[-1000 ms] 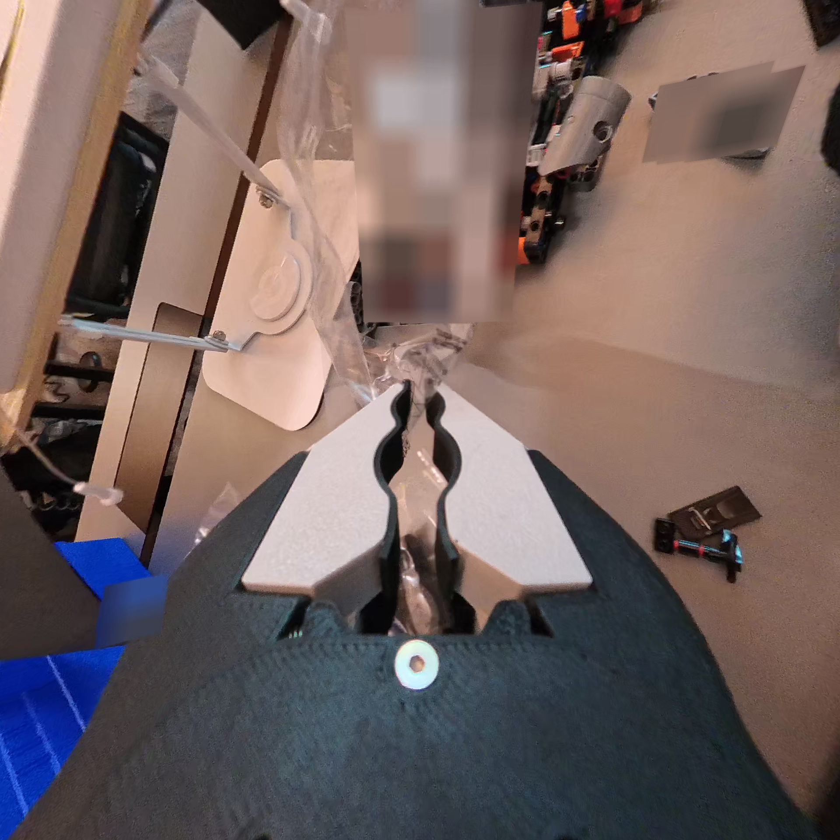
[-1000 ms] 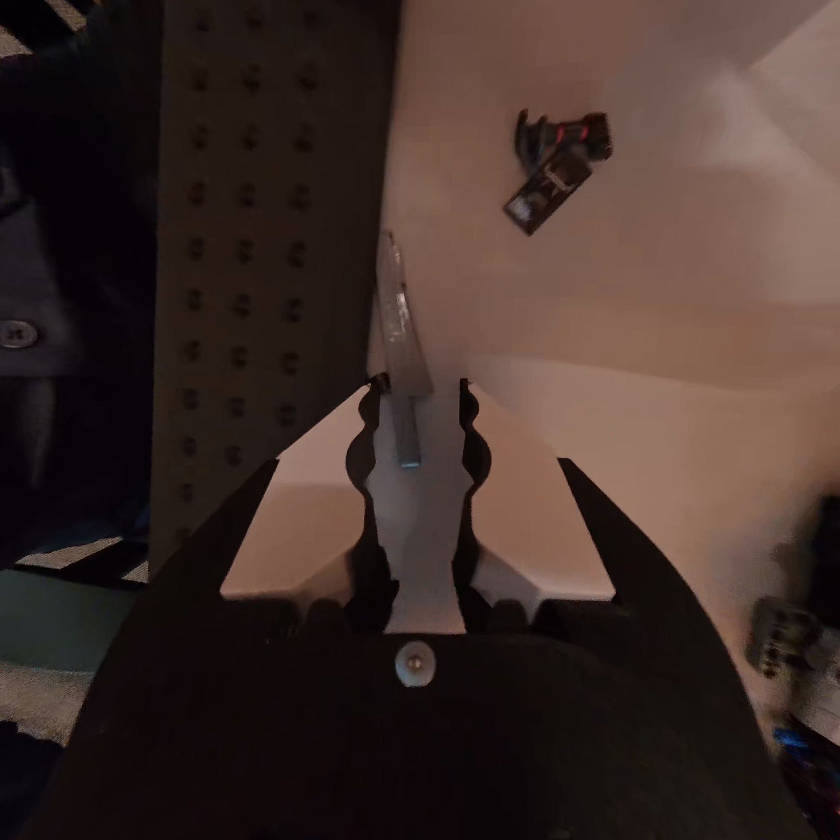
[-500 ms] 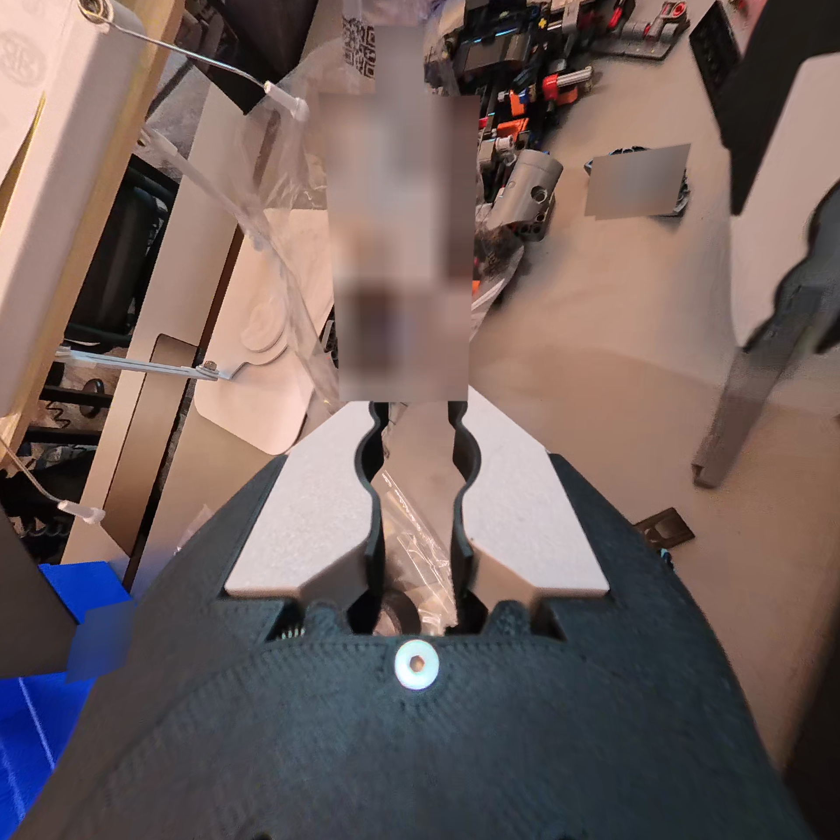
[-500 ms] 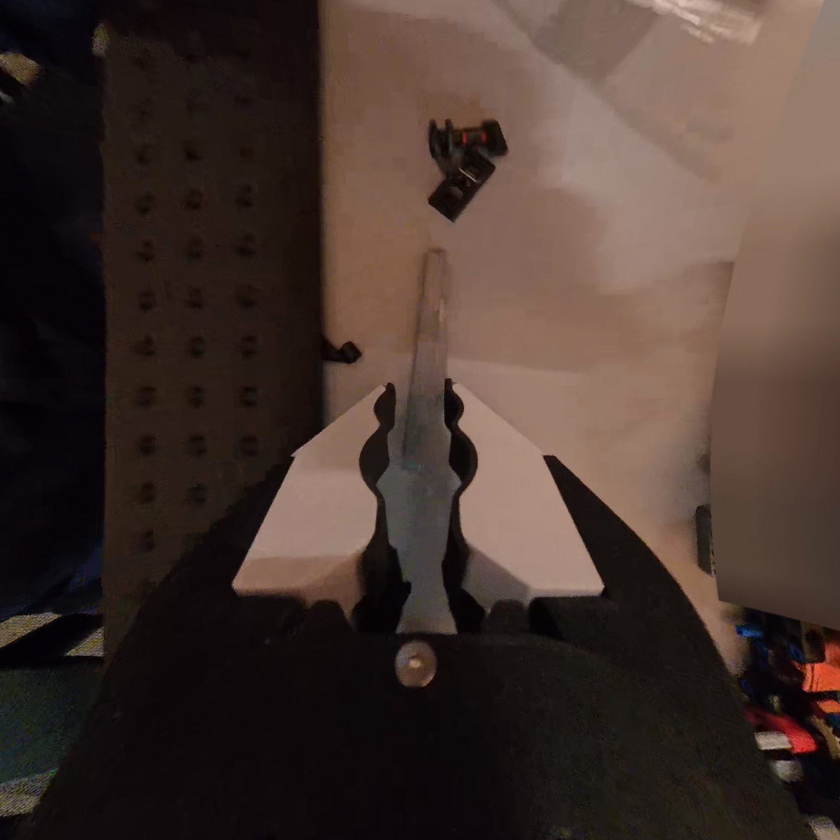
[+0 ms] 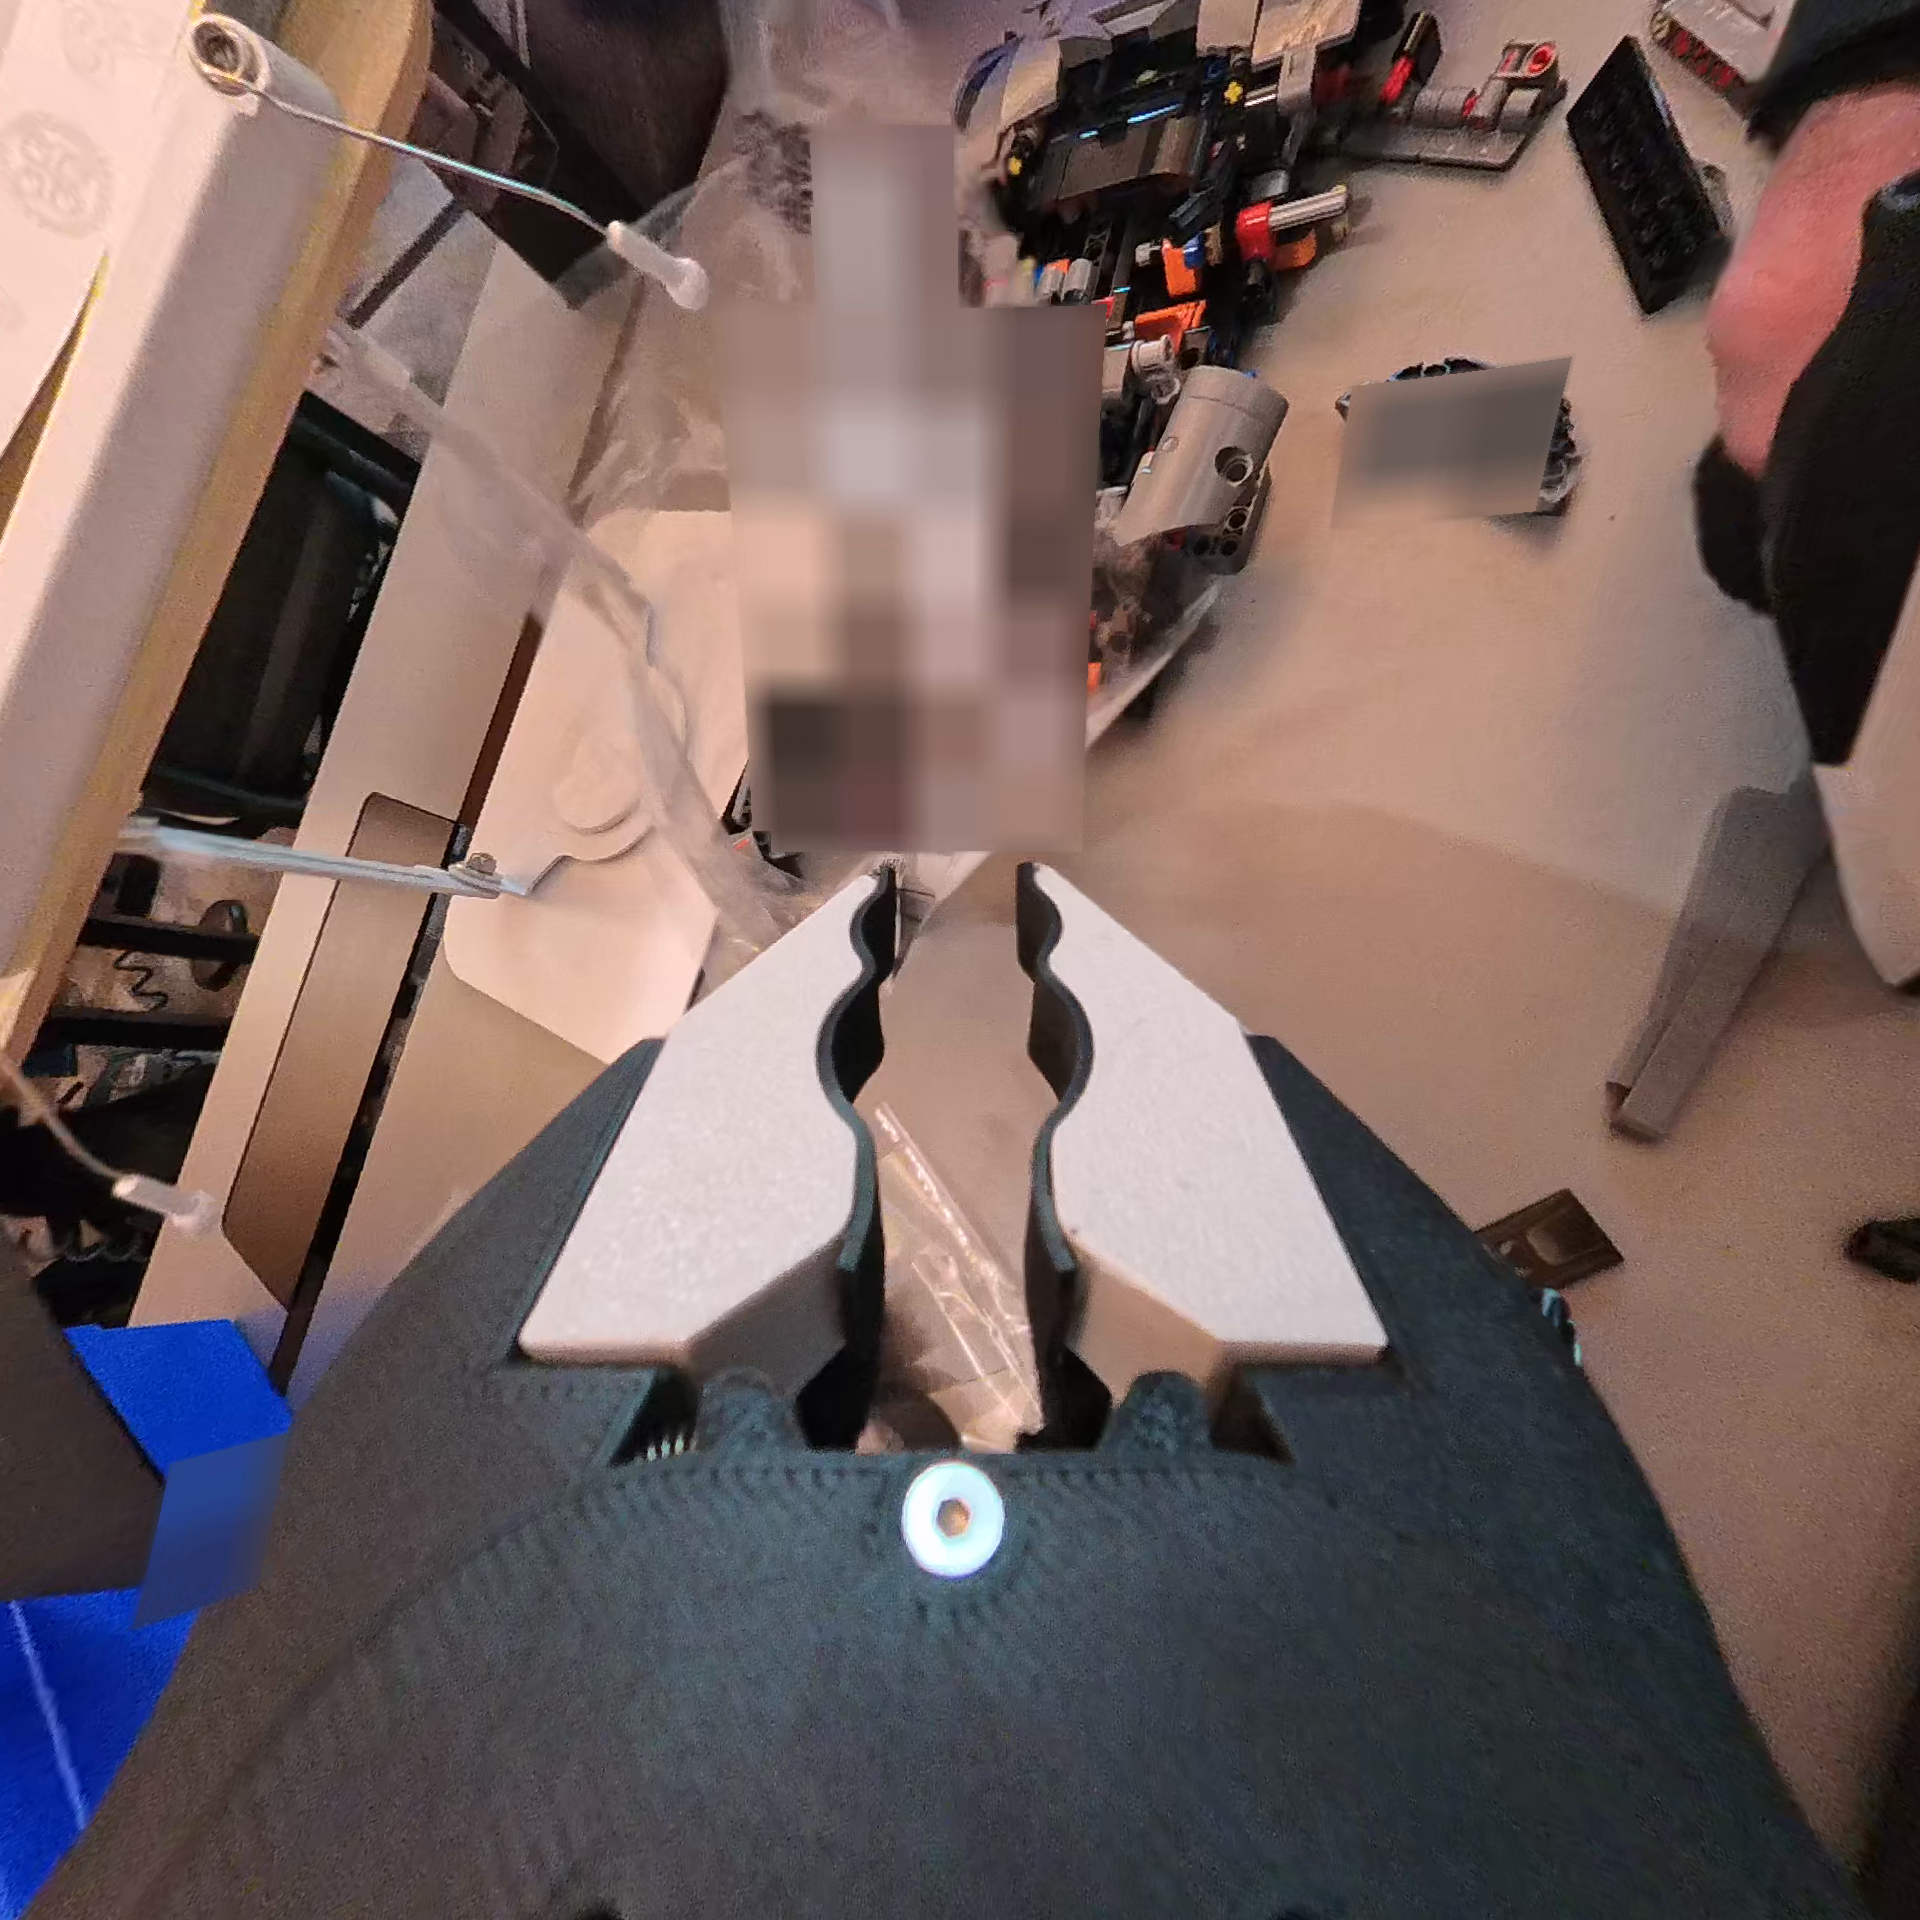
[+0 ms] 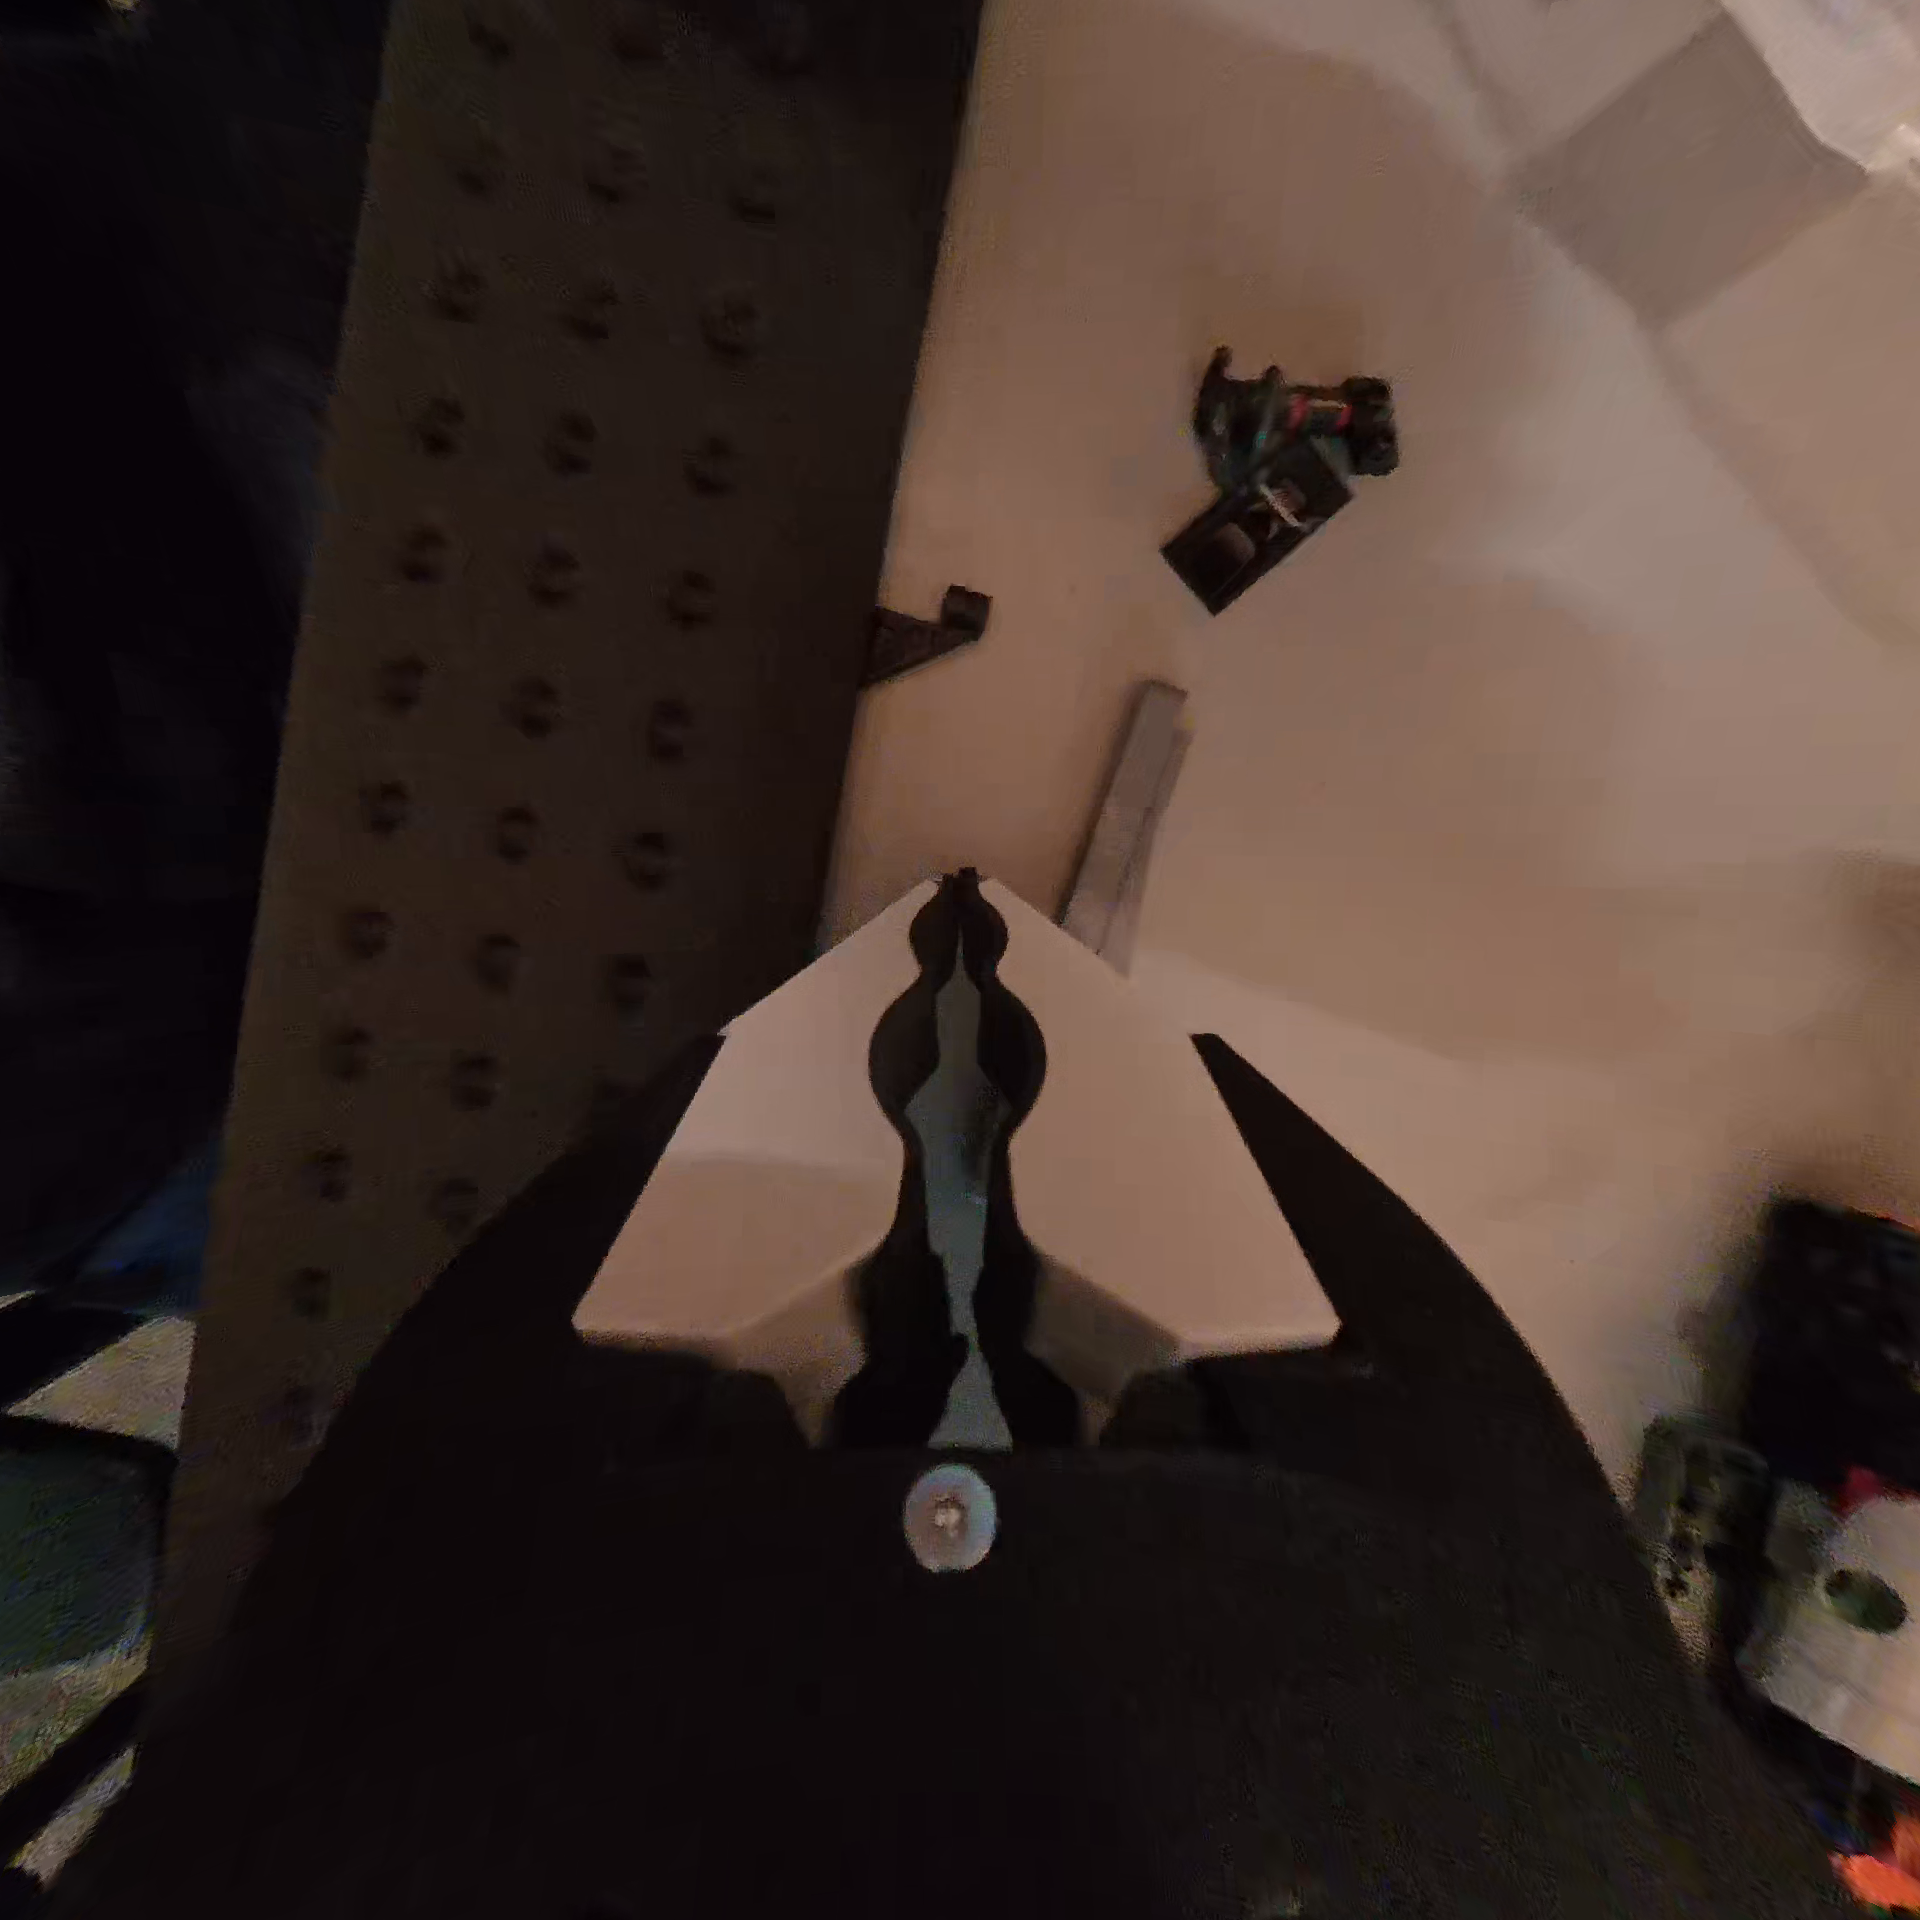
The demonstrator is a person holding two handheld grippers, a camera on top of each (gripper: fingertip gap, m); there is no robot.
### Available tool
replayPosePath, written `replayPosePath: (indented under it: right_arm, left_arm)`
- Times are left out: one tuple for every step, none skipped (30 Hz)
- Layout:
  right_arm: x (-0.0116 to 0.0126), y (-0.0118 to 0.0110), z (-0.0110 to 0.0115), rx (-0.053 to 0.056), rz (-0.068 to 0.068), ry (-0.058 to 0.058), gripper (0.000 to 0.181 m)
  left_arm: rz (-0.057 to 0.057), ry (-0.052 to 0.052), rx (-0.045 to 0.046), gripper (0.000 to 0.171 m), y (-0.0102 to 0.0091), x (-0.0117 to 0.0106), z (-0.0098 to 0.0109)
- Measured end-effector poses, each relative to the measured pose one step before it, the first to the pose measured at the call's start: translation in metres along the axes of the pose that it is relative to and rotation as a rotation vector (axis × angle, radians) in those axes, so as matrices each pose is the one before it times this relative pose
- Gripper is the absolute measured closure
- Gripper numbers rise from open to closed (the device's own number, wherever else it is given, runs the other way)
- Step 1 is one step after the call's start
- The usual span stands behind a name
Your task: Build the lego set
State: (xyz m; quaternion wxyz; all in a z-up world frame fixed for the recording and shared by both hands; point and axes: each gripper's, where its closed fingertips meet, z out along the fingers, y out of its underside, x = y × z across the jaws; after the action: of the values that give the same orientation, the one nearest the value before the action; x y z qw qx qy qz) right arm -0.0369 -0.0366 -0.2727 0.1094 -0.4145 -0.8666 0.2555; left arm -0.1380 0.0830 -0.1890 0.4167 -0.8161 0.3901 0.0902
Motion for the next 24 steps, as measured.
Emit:
replayPosePath:
  right_arm:
    - [0.0009, -0.00715, -0.00305, 0.035, 0.0267, 0.0023, 0.181]
    - [-0.0046, -0.00899, -0.00173, 0.0301, 0.0411, -0.0336, 0.177]
    - [-0.00315, -0.00666, 0.00088, 0.0055, 0.0405, -0.015, 0.164]
    - [0.00027, -0.00354, 0.00301, -0.0127, 0.0394, 0.0127, 0.162]
    - [-0.00041, -0.00389, 0.0044, -0.0062, 0.0391, 0.0082, 0.164]
    - [-0.00413, -0.00524, 0.00494, 0.0096, 0.0404, -0.0185, 0.163]
    - [-0.00296, -0.00354, 0.0048, 0.004, 0.0435, -0.0155, 0.161]
    - [0.00241, -0.00133, 0.00364, -0.0049, 0.0377, 0.0164, 0.16]
    - [0.00184, -0.00068, 0.00256, -0.0037, 0.0269, 0.0122, 0.159]
    - [-0.00027, -0.00014, 0.00235, -0.004, 0.0223, -0.0005, 0.16]
    - [0.00196, 0.00064, 0.00235, -0.0076, 0.0171, 0.0182, 0.161]
    - [0.00183, 0.00108, 0.00205, -0.0065, 0.0039, 0.0234, 0.16]
    - [-0.00277, 0.00003, 0.00103, 0.0046, -0.0105, -0.0017, 0.166]
    - [-0.00184, -0.00061, 0.00049, 0.0083, -0.0122, 0.0008, 0.171]
    - [0.00106, -0.00116, -0.00017, 0.0126, -0.0097, 0.0154, 0.172]
    - [0.00138, -0.0008, -0.00041, 0.011, -0.0087, 0.0148, 0.175]
    - [0.00244, -0.00031, -0.00081, 0.0081, -0.0052, 0.0168, 0.176]
    - [0.00346, -0.00054, -0.0015, 0.0107, 0.0022, 0.0176, 0.181]
    - [0.00299, 0.00028, -0.00132, 0.0061, 0.0028, 0.0095, 0.181]
    - [0.00173, 0.00143, -0.0009, -0.0015, 0.0045, -0.0031, 0.181]
    - [0.00177, 0.00097, -0.00127, 0.0011, 0.0091, -0.0048, 0.181]
    - [0.00218, -0.0008, -0.00218, 0.0103, 0.0109, -0.0009, 0.181]
    - [0.00019, -0.00305, -0.00301, 0.0231, 0.0088, -0.0104, 0.181]
    - [-0.00332, -0.0035, -0.00259, 0.0212, 0.0097, -0.0285, 0.181]
  left_arm:
    - [-0.0109, -0.0045, 0.0123, 0.152, -0.00105, -0.00209, -0.00208]
    - [-0.0147, 0.0105, 0.02216, 0.153, -0.00243, -0.00024, -0.00083]
    - [-0.0147, 0.0153, 0.0164, 0.153, -0.00129, 0.00065, 0.0009]
    - [-0.0094, 0.0071, -0.00354, 0.153, 0.00166, 0.00002, 0.00209]
    - [0.0014, -0.0038, -0.01707, 0.153, 0.00351, -0.00071, 0.0023]
    - [0.0064, -0.0052, -0.01597, 0.153, 0.00311, -0.00034, 0.00166]
    - [0.0031, -0.0021, -0.00609, 0.153, 0.00143, -0.00005, 0.00087]
    - [-0.0016, 0.0002, 0.00334, 0.154, -0.00009, -0.00004, 0.00014]
    - [-0.0035, -0.0006, 0.00434, 0.154, -0.00038, -0.00044, -0.0003]
    - [-0.0025, -0.0009, 0.00263, 0.154, -0.0001, -0.00061, -0.00058]
    - [-0.0026, -0.0013, 0.00296, 0.155, 0.00005, -0.00076, -0.00054]
    - [-0.0026, -0.0004, 0.0046, 0.155, -0.00018, -0.00045, -0.00055]
    - [-0.0023, 0.0, 0.00363, 0.156, -0.00013, -0.0003, -0.0003]
    - [-0.0009, -0.0009, 0.00188, 0.156, 0.00008, -0.00036, -0.00019]
    - [0.0008, 0.0015, 0.00069, 0.156, 0.00007, 0.00019, 0.00001]
    - [0.0016, -0.0003, 0.0002, 0.156, 0.00011, 0.0, -0.00007]
    - [0.0019, -0.0019, 0.00023, 0.157, 0.00001, -0.00028, -0.00027]
    - [0.0021, -0.0015, 0.00194, 0.158, -0.00026, -0.00015, -0.0005]
    - [0.0007, -0.0033, 0.00314, 0.159, -0.00029, -0.00057, -0.00055]
    - [-0.0009, -0.0056, 0.00332, 0.159, -0.00048, -0.00104, -0.00066]
    - [-0.0018, -0.0023, 0.0033, 0.16, -0.00032, -0.00067, -0.00057]
    - [-0.0024, 0.0016, 0.00304, 0.16, -0.00029, -0.00003, -0.00029]
    - [-0.0006, 0.0008, 0.00034, 0.16, 0.00015, 0.00006, 0.00004]
    - [0.0006, 0.0006, -0.00221, 0.161, 0.00057, 0.00004, 0.00022]
